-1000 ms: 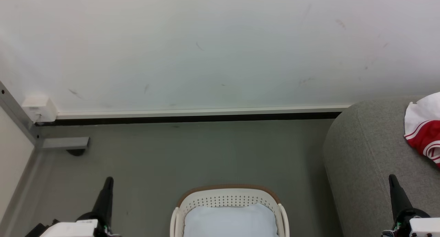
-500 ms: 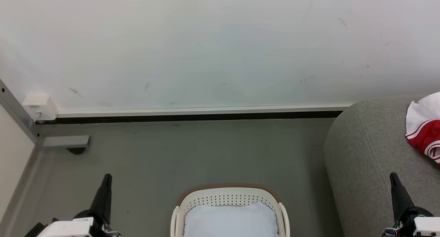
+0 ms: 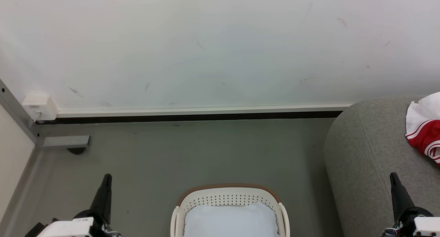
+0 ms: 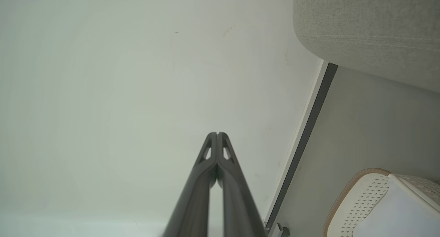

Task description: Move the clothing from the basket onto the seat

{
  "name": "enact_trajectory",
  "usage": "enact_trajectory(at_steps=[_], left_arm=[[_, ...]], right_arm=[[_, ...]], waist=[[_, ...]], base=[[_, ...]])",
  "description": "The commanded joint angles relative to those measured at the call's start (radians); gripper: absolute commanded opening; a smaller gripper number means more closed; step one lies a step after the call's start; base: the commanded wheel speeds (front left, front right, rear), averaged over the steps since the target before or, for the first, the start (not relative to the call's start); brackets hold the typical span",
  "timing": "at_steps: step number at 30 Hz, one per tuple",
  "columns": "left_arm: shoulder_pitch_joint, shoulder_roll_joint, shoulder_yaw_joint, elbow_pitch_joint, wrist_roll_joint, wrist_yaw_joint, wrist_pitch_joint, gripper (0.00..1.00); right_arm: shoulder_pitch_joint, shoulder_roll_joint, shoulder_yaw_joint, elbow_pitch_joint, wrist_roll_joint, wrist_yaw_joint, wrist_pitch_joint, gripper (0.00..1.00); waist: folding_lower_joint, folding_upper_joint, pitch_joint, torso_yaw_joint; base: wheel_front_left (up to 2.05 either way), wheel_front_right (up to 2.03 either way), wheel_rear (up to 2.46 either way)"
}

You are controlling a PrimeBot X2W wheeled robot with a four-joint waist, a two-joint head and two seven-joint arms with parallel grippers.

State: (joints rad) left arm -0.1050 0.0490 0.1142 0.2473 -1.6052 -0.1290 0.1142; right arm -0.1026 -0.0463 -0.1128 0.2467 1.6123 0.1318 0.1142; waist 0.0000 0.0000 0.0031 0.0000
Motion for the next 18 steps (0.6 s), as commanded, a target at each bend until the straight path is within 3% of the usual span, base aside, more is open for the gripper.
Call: enact_trajectory(at_steps=[1,18], left_arm=[[-0.009,0.002,0.002,-0.003,-0.014,-0.005,0.004,0.00],[-0.009,0.002,0.002,-0.003,-0.014,-0.005,0.004,0.00]], right_arm=[[-0.012,-0.007,-0.004,-0.005,0.001,-0.002,0.003,0.00],[-0.012,-0.007,-0.004,-0.005,0.001,-0.002,0.003,0.00]], waist=[[0.0000,0.0000,0.000,0.000],[0.0000,0.0000,0.000,0.000]], base=[[0.00,0.00,0.00],[0.00,0.00,0.00]])
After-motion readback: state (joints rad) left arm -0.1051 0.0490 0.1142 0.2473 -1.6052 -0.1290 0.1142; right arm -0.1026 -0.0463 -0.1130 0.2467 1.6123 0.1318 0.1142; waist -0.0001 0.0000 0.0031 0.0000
